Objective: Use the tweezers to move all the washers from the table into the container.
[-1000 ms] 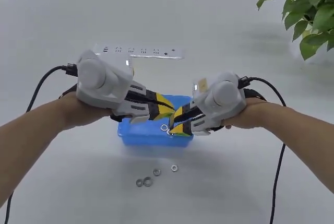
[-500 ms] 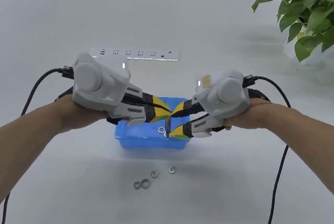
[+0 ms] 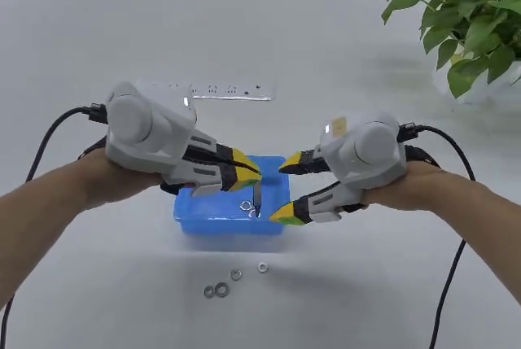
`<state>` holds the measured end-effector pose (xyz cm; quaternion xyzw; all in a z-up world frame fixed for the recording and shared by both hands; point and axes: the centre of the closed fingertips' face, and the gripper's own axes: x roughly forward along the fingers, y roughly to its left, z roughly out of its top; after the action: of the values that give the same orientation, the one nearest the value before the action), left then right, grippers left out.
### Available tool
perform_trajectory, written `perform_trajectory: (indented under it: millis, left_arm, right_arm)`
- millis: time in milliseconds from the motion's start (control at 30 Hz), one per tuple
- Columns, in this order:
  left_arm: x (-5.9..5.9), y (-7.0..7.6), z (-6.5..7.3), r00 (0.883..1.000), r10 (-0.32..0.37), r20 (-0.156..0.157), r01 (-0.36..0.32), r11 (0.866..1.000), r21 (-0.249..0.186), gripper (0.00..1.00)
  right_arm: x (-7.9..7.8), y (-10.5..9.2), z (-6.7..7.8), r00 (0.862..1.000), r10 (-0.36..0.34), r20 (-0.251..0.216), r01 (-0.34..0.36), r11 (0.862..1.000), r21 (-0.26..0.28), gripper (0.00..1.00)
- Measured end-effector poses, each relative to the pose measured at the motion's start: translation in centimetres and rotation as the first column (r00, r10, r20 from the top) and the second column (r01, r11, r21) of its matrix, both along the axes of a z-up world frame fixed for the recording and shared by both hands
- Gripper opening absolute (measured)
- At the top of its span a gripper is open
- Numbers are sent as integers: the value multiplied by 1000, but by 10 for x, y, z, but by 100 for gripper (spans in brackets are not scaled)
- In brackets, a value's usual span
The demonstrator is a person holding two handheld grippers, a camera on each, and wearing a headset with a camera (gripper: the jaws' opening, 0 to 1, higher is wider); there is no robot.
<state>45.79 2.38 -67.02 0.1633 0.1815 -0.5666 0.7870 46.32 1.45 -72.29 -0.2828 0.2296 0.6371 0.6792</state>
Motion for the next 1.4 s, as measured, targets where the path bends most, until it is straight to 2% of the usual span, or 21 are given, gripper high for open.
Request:
perform_trajectory:
  millis: [267,667,1233,1400]
  left_arm:
    - [-2,0,6,1000,-5,5,5,1000,7,4]
    - [-6,0,25,1000,-11,22,11,1000,10,4]
    - [-18,0,42,999,-29,26,28,1000,11,3]
    - [-22,-1,46,999,-33,26,33,999,10,3]
  right_arm:
    - [-6,-13,9,998,-56,-2,56,998,28,57]
    - [-24,-30,23,991,-125,-42,128,988,84,74]
    - [-45,-40,29,986,-154,-57,161,976,146,96]
    - [-51,-42,27,986,-155,-56,161,977,138,96]
